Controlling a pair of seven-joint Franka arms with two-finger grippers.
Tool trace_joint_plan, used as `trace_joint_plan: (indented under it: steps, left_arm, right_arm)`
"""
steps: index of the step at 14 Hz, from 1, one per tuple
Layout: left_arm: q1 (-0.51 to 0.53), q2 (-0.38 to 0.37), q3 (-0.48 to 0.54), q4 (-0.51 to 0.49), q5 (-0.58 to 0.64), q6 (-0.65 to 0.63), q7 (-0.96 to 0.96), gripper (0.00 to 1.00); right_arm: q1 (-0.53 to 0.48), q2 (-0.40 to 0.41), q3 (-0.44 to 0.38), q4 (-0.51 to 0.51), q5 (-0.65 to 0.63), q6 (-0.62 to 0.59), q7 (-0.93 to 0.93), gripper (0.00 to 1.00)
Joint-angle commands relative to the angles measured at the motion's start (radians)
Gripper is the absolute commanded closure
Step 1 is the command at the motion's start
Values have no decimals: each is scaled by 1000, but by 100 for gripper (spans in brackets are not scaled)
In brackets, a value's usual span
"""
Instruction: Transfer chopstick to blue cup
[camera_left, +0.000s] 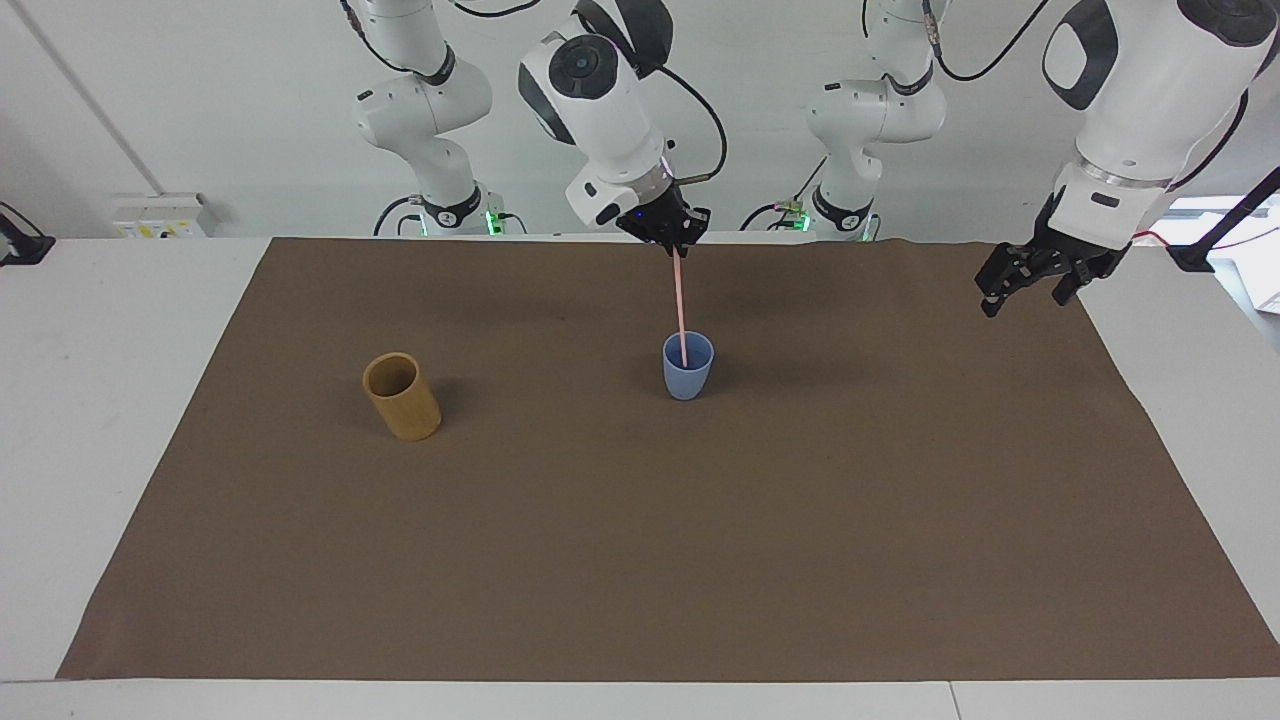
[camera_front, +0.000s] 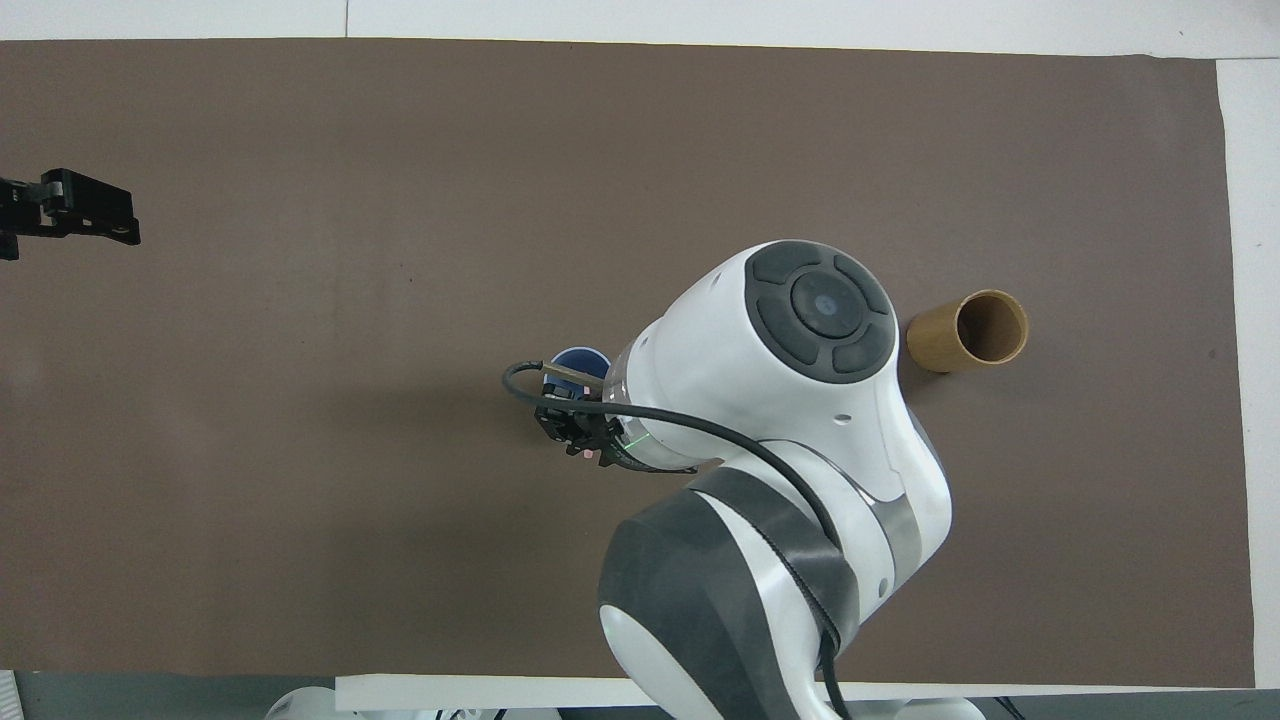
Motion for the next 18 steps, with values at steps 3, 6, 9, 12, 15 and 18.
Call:
trace_joint_plan:
  steps: [3, 6, 9, 12, 15, 18]
  left_arm:
    - [3, -3, 0, 1, 1, -12, 5, 0]
    - [3, -3, 0, 1, 1, -12, 5, 0]
    - [3, -3, 0, 1, 1, -12, 5, 0]
    - [3, -3, 0, 1, 1, -12, 5, 0]
    - [3, -2, 0, 1, 1, -12, 5, 0]
    - [3, -3, 0, 1, 1, -12, 5, 1]
  right_arm:
    - [-57, 5, -2, 40, 6, 14, -28, 0]
    - [-170, -3, -5, 119, -122, -58, -113, 0]
    - [-377, -5, -5, 215, -213, -211, -366, 0]
    - [-505, -18, -4, 297, -400, -383, -632, 0]
    - [-556, -8, -7, 443, -537, -582, -804, 0]
    - [-648, -9, -8, 408, -529, -544, -945, 0]
